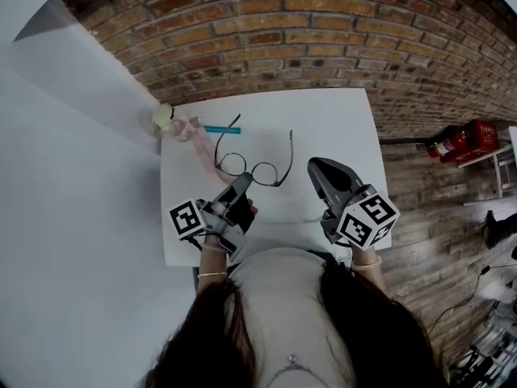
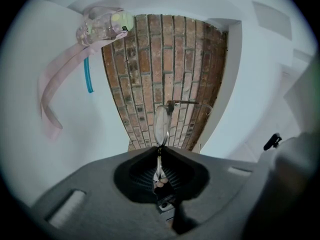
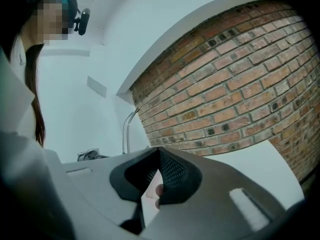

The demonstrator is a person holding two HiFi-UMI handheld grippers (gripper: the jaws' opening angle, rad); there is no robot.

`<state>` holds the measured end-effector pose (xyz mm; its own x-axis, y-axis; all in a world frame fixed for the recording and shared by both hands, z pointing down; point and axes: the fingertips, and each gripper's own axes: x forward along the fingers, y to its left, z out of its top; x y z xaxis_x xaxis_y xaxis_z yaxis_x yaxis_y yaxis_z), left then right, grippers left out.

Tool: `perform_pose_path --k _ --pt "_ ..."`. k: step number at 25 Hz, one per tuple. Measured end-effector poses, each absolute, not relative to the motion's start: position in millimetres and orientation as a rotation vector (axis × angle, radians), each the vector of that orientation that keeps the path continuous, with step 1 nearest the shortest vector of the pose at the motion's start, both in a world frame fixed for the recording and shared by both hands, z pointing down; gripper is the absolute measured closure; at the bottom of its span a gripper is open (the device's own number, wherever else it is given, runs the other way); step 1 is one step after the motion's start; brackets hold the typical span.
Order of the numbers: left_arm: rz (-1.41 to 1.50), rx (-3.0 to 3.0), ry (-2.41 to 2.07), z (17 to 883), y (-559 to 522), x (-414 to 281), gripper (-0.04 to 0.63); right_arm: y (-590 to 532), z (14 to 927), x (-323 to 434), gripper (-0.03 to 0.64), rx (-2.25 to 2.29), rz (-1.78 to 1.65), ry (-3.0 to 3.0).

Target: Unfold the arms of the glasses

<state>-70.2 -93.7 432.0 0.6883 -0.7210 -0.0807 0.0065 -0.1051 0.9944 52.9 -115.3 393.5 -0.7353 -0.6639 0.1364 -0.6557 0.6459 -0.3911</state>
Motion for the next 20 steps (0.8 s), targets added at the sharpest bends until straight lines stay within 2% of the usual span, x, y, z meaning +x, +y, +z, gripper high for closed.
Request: perform_pose_path --k 20 --pt "-0.672 1.562 -0.539 434.3 -82.0 -64.9 0.574 -100.5 406.8 56.3 0.612 -1.246 -0.636 2.876"
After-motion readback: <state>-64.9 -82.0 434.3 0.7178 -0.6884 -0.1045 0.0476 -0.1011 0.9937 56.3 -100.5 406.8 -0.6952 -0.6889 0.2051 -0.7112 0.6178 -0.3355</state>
